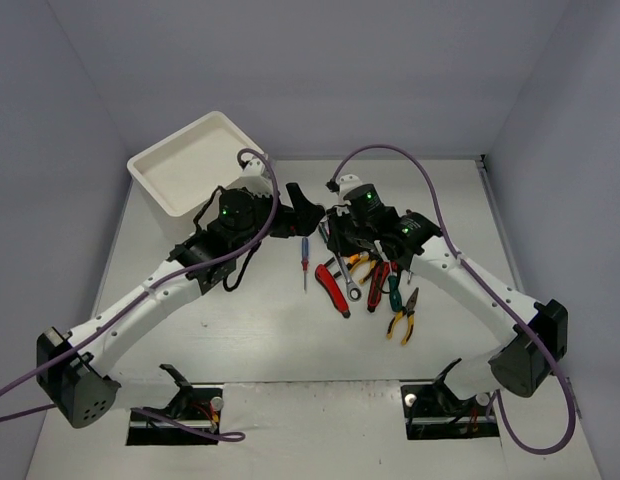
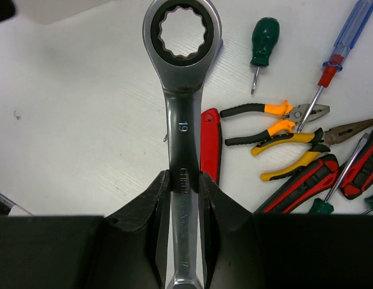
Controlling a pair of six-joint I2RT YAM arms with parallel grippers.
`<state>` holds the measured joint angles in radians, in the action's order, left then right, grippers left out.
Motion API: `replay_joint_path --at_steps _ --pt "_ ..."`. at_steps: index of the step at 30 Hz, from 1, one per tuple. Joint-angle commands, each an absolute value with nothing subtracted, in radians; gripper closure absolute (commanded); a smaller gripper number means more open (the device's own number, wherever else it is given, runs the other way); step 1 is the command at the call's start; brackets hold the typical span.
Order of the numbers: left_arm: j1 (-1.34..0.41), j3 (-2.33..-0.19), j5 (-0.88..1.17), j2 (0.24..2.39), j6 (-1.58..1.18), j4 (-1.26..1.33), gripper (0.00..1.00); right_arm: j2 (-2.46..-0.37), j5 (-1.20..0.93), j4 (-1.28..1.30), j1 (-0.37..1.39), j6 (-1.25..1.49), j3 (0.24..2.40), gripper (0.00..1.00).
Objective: Sort the tools into containers
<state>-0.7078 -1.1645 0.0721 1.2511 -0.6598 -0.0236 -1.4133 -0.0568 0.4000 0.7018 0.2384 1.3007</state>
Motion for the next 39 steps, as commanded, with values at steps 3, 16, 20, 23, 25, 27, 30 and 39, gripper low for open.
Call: replay_joint_path --at_steps 3,16,20,23,25,27,30,39 --pt "-0.713 -1.192 0.052 1.276 -0.735 0.078 0.17 -1.341 -0.086 0.288 0.704 0.256 1.374 1.0" --pt "-0.713 -1.185 0.084 1.325 -0.809 0.103 0.22 -1.332 -0.118 0.26 0.704 0.264 1.366 1.0" --pt "-0.713 -1.185 0.101 1.343 -0.817 0.104 0.22 -1.319 -0.131 0.234 0.704 0.275 1.355 1.0" --pt "-0.713 -1.184 0.101 1.348 -0.82 0.103 0.24 -1.317 -0.137 0.221 0.706 0.281 1.352 1.0" --pt "-0.713 -1.181 0.102 1.354 -0.824 0.106 0.26 -1.313 -0.146 0.208 0.705 0.287 1.348 1.0" --pt "-0.713 -1.183 0.107 1.359 -0.825 0.107 0.28 -1.31 -0.15 0.204 0.704 0.29 1.347 1.0" --pt "-0.713 -1.184 0.117 1.362 -0.83 0.115 0.36 -1.31 -0.156 0.196 0.704 0.295 1.343 1.0" --pt "-0.713 -1.181 0.181 1.374 -0.833 0.166 0.92 -1.308 -0.179 0.165 0.704 0.304 1.33 1.0"
